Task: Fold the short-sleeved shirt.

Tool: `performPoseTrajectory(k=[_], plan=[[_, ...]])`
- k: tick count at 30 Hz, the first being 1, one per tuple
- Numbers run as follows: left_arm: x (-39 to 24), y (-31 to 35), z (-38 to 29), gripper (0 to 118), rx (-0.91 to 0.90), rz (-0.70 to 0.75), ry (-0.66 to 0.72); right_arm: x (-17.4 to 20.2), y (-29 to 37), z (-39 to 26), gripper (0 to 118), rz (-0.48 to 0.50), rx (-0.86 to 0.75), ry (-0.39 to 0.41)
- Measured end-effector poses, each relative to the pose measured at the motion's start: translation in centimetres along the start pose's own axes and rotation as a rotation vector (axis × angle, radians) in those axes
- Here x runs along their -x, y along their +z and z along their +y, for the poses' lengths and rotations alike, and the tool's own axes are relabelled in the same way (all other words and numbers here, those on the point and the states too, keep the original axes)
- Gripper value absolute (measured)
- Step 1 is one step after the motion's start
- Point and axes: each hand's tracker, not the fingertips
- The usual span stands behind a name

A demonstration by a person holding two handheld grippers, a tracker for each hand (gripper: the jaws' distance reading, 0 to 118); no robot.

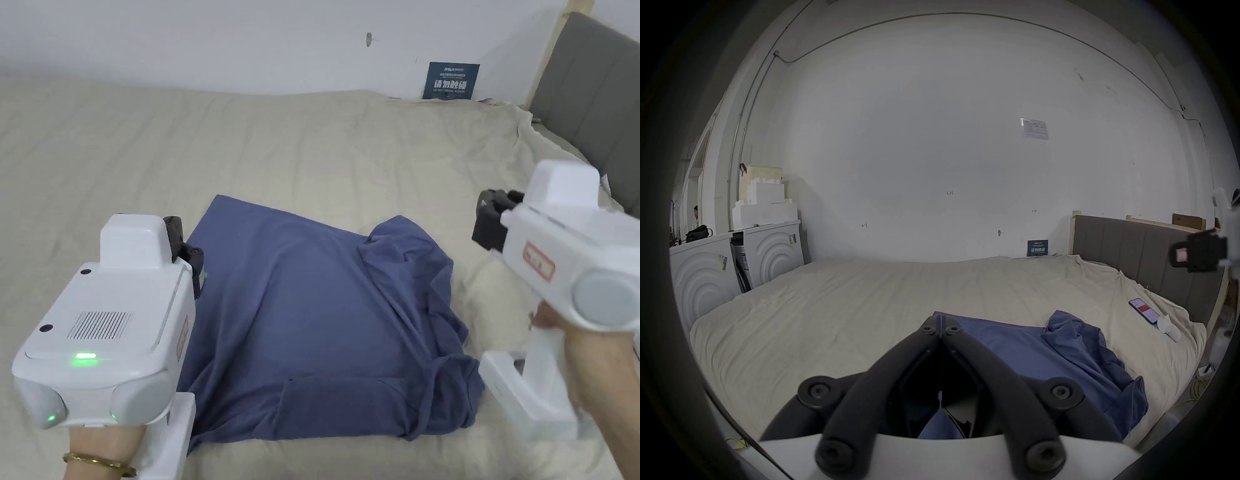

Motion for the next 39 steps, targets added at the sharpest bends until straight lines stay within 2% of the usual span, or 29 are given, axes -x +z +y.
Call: performPoseTrajectory(k=[2,5,6,7,8,10,12,16,22,25,28,32,34,36,37,38,39], plan=[[-0.1,-0.4,-0.1,0,0.001,-0.001,0.0,-0.3,-3.4,1.8,0,-0.04,0.127,0.032],[0.0,-1.4,0.0,0,0.01,-0.001,0.002,-1.1,-9.5,3.8,3,-0.02,0.246,-0.021],[-0.1,-1.6,0.0,0,0.012,-0.001,0.001,-1.3,-11.8,4.3,13,-0.032,0.33,-0.012],[-0.1,-1.9,0.0,0,0.014,0.0,-0.001,-1.5,-13.3,4.6,34,-0.035,0.376,-0.015],[-0.1,-2.3,0.1,0,0.016,0.004,-0.003,-1.8,-15.4,4.6,70,-0.046,0.419,-0.021],[-0.1,-3.0,0.1,0,0.021,0.008,-0.001,-2.2,-18.5,4.2,85,-0.053,0.526,-0.045],[0.0,-3.8,0.1,0,0.029,0.008,0.009,-2.8,-21.5,3.3,99,-0.1,0.618,-0.052],[0.1,-5.7,-0.1,0,0.047,0.008,0.016,-4.1,-26.3,-0.1,100,-0.167,0.769,-0.078],[0.3,-8.4,-0.9,0,0.078,0.008,0.024,-5.8,-29.5,-5.1,99,-0.304,0.848,-0.141],[0.4,-9.5,-1.5,0,0.099,0.012,0.028,-6.4,-30.0,-6.7,90,-0.289,0.861,-0.202],[0.3,-10.4,-2.1,0,0.121,0.014,0.035,-6.5,-30.5,-8.0,58,-0.273,0.879,-0.236],[0.3,-11.0,-2.6,0,0.144,0.02,0.029,-6.2,-30.4,-8.9,1,-0.264,0.896,-0.222],[0.4,-11.2,-2.6,0,0.153,0.018,0.038,-6.3,-30.3,-8.6,1,-0.276,0.887,-0.233],[0.6,-11.9,-2.3,20,0.179,0.008,0.061,-6.2,-30.0,-8.0,1,-0.256,0.885,-0.186],[0.7,-12.3,-2.1,40,0.189,-0.002,0.075,-6.3,-29.8,-7.7,1,-0.253,0.876,-0.183],[1.1,-13.1,-1.7,73,0.226,-0.022,0.117,-6.3,-29.6,-7.3,1,-0.245,0.871,-0.187],[1.4,-14.3,-1.2,80,0.266,-0.048,0.14,-6.4,-29.3,-7.0,1,-0.234,0.867,-0.189]])
